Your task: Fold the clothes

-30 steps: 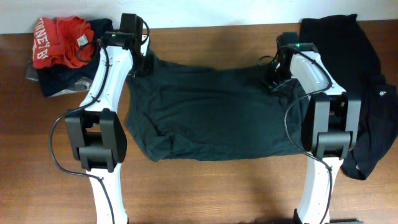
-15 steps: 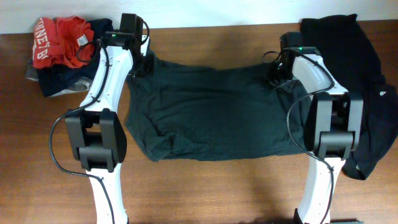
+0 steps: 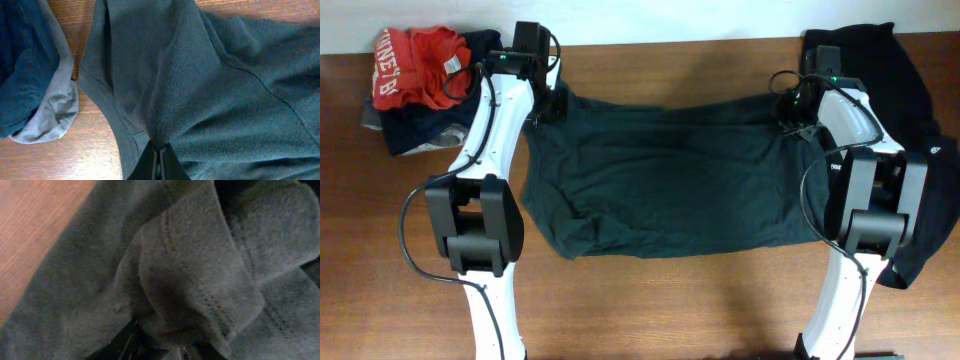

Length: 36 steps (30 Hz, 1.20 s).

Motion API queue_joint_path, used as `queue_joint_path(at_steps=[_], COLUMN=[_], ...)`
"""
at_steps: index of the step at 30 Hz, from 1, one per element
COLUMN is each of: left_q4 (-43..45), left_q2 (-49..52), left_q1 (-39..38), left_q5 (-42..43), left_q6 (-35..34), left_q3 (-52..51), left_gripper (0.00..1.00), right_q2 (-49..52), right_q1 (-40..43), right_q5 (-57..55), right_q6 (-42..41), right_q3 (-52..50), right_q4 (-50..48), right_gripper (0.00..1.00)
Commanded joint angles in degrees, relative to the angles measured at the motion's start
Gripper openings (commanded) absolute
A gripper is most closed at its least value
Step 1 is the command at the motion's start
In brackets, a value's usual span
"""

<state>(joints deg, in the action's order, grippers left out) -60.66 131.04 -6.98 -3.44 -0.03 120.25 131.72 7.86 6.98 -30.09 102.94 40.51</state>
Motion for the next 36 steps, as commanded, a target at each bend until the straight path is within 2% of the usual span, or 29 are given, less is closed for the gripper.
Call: queue_joint_path(at_steps=[1, 3, 6, 8, 11, 21, 33, 35, 36], left_q4=[-0.04, -0.07, -0.07, -0.07, -0.07, -0.04, -0.04, -0.04, -0.04], left_q2=[-1.42, -1.42, -1.42, -1.42, -1.42, -1.42, -1.42, -1.42, -1.42], left_q1=[0.39, 0.39, 0.39, 0.39, 0.39, 0.42, 0.83, 0.83, 0.83], left_q5=[-0.92, -0.92, -0.92, -0.92, -0.94, -2.78, -3.02, -3.02, -3.02], left_q6=[-0.55, -0.55, -0.57, -0.55, -0.55, -0.55, -0.57, -0.57, -0.57], left_q3=[1.46, 1.46, 1.46, 1.46, 1.46, 1.46, 1.46, 1.46, 1.46], left_gripper=[0.01, 0.01, 0.01, 0.01, 0.01, 0.01, 0.01, 0.01, 0.01], right_q2=[-0.85, -0.85, -0.87, -0.87, -0.87, -0.87, -0.87, -0.87, -0.87], right_q1=[0.11, 0.11, 0.15, 0.15, 0.24, 3.28, 5.35, 5.35, 5.35], right_q5=[0.96, 1.27, 1.66, 1.64, 1.64, 2.10, 3.54, 3.54, 3.56], right_q6=[1.18, 1.44, 1.79, 1.79, 1.79, 2.95, 4.83, 4.87, 5.35], right_q3=[0.42, 1.42, 2.86, 4.02, 5.60, 10.56, 10.67, 10.67, 10.67], right_q4=[-0.57, -0.33, 0.02, 0.66, 1.49, 4.94, 5.31, 5.07, 4.94], right_gripper=[0.31, 0.30, 0.16, 0.11, 0.08, 0.07, 0.04, 0.15, 0.17])
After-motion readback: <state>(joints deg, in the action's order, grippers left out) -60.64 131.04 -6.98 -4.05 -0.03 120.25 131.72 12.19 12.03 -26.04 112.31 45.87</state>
